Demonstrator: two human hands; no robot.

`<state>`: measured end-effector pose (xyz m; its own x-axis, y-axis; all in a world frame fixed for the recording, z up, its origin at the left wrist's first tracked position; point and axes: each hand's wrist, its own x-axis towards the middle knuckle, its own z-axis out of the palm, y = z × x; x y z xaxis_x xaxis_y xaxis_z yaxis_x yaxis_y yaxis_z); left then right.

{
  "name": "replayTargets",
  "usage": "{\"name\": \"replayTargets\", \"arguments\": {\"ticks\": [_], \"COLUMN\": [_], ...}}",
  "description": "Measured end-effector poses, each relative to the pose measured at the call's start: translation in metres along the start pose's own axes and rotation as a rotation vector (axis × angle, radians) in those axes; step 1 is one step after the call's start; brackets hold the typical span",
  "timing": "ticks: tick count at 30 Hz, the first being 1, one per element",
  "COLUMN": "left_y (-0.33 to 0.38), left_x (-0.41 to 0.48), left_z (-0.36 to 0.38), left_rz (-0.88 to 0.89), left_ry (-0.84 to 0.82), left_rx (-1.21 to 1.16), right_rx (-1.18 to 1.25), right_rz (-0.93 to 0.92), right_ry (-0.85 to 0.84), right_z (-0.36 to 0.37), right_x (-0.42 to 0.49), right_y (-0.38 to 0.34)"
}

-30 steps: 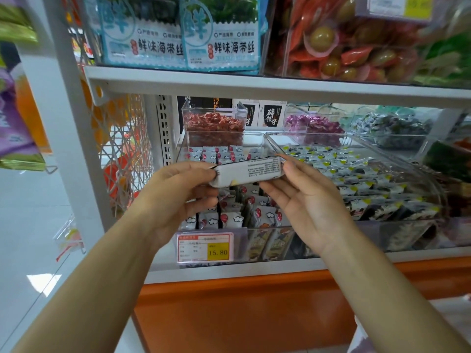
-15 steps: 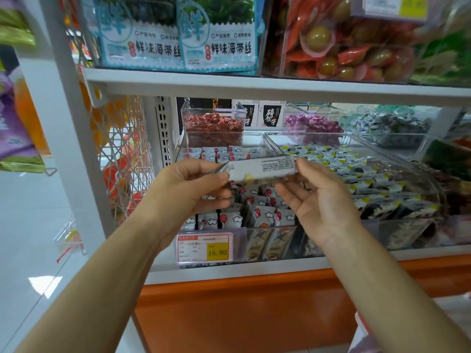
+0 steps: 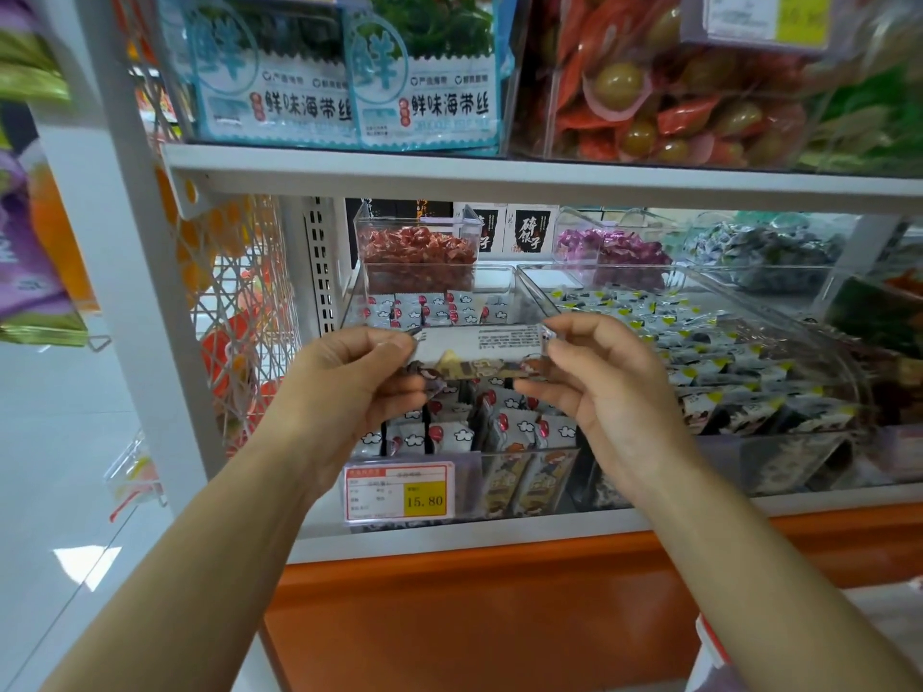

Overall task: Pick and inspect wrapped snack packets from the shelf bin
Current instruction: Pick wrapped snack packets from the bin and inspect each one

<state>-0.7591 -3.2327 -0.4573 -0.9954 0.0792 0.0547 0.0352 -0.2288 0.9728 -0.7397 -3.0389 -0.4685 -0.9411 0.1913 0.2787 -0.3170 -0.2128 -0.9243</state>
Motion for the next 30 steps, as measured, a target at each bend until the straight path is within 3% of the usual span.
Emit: {"name": "replayTargets", "arguments": {"ticks": [5, 11, 15, 18, 24, 27, 30], "left_y": [0.004, 0.005, 0.002, 0.001, -0.003, -0.002, -0.002], "left_x": [-0.001, -0.006, -0.003, -0.001, 0.0, 0.002, 0.008], "left_z": [0.0, 0.002, 0.001, -0.001, -0.004, -0.003, 0.003], "left_rz": [0.079, 0.284, 0.458, 0.513, 0.322, 0.255, 0.234], "left_ry": [-0.096, -0.044, -0.006, -0.004, -0.083, -0.035, 0.035], "left_rx": [0.089, 0.422, 0.762, 0.847, 0.575, 0.432, 0.37], "right_rx": [-0.016, 0.075, -0.038, -0.099, -0.265, -0.283, -0.319], "right_rz": [-0.009, -0.009, -0.081, -0.138, -0.107, -0.078, -0.142], "right_ry": [0.055, -0.007, -0.057, -0.092, -0.075, -0.189, -0.102], "right_z": [-0.001, -0.004, -0.005, -0.005, -0.012, -0.014, -0.012], "right_x": [0.002, 0.002, 0.002, 0.002, 0.005, 0.006, 0.012], "right_y": [-0.001, -0.004, -0.005, -0.003, 0.001, 0.0, -0.003]}}
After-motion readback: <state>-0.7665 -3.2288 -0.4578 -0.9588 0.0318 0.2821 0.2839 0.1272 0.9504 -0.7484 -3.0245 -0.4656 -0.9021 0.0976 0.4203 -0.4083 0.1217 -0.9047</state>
